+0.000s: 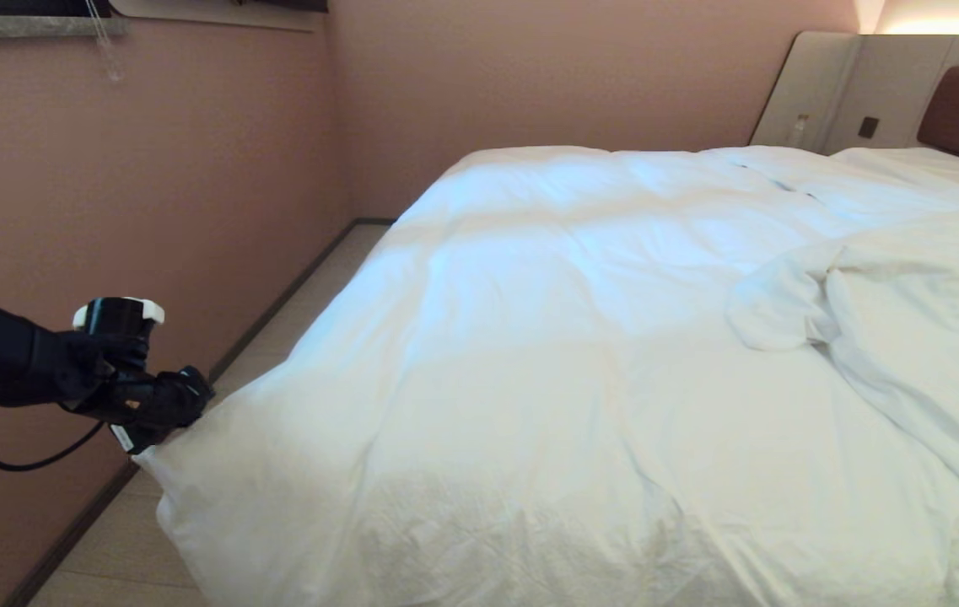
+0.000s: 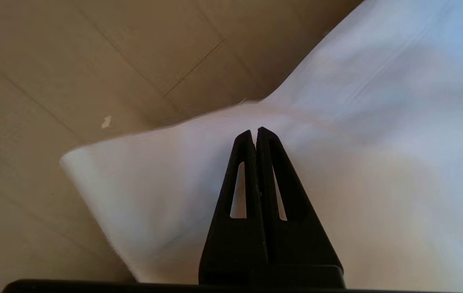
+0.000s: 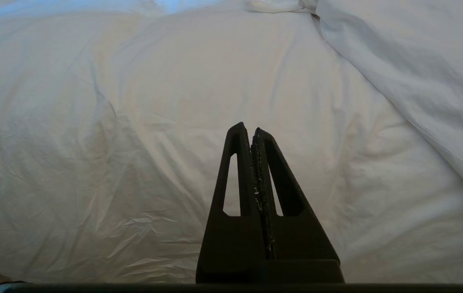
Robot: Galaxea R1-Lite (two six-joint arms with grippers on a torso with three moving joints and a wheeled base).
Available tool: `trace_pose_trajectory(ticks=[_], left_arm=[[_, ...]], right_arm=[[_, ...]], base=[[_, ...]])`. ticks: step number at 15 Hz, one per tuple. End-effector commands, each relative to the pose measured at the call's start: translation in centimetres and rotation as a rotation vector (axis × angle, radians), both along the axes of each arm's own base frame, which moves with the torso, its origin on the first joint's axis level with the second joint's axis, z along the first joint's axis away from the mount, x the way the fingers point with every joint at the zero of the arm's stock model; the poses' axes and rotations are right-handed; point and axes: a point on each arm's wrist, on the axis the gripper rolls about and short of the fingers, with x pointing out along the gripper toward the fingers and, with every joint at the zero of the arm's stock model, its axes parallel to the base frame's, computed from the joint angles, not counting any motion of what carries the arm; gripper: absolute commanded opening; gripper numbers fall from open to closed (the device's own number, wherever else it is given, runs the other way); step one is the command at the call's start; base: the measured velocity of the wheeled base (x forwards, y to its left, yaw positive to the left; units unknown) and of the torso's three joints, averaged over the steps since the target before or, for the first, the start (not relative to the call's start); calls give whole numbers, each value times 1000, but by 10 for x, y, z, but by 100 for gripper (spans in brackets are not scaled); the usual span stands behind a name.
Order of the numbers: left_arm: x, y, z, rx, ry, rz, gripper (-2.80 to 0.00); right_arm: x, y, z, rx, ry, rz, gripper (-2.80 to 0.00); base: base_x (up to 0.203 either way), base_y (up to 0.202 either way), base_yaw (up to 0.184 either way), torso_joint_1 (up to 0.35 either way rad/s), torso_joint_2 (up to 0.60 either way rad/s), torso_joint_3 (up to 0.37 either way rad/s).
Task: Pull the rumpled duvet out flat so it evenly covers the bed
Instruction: Flatten the corners of the folded blanket
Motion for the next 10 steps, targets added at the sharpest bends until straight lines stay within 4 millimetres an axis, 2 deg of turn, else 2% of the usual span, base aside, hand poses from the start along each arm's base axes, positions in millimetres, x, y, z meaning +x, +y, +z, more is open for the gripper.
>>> trace_pose_trajectory(ticks=[1,2,6,8,10], left_arm=[[-6,-1,-6,6,28,-15,-280],[-7,-1,-6,12,29,-24,-280],[-11,3,38,67,-156,9,-280],[-13,8,54,160,-216,98,-280],[-21,8,63,194,-228,116,-280]], right_arm=[[0,0,0,0,0,0,-280],[0,0,0,0,0,0,-280],[0,0,0,0,0,0,-280],[0,0,0,0,0,0,-280],[0,0,0,0,0,0,-280]], base=[[0,0,0,0,0,0],[0,0,0,0,0,0],[0,0,0,0,0,0],[0,0,0,0,0,0],[0,0,0,0,0,0]])
